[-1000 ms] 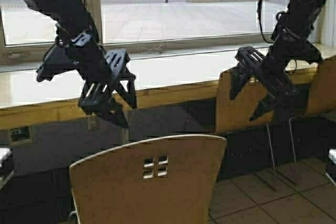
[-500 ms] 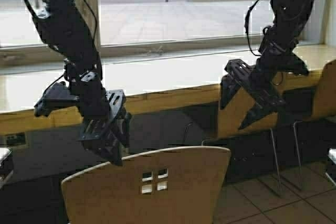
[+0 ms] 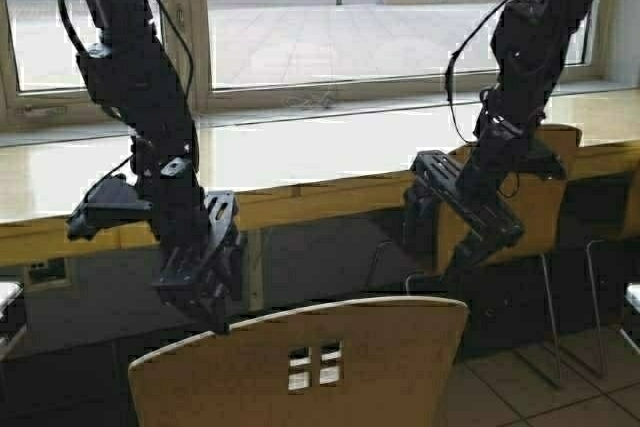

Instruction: Push the chairs under the table

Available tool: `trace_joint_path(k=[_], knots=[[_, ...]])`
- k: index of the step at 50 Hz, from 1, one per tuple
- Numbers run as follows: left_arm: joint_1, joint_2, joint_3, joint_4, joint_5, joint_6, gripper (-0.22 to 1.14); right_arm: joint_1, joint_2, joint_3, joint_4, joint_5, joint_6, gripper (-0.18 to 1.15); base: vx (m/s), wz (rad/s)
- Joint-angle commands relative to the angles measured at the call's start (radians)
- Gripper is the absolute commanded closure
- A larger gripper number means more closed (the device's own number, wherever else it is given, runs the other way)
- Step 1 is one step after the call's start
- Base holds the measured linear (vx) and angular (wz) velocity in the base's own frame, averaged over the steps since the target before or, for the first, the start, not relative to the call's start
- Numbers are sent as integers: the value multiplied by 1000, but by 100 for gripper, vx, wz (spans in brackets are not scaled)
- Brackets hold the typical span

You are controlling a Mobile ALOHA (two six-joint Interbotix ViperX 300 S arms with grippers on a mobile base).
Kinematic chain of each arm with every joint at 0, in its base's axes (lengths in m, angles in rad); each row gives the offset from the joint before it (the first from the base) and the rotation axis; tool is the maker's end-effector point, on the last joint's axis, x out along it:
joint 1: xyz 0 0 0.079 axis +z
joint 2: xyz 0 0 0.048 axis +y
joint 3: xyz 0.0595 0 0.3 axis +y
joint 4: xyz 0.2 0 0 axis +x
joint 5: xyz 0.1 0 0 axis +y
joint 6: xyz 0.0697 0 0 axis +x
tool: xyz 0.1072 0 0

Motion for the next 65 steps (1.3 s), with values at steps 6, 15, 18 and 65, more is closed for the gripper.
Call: trace_joint_path(k=[6,15,18,65], knots=[[-3,40,-25,-8,-8,-2,4,9,61,-54,3,8,0,-2,6,6],[-5,104,-71,-8,-8,0,4,14,153,-107,3,28,0,-2,4,4],[-5,124,-86,-9,-8,0,4,15,183,-130,3,38,0,-2,3,2],[-5,288,-218,-23,0,-5,90,18,385,-265,-2,84,-11,96,0,0]])
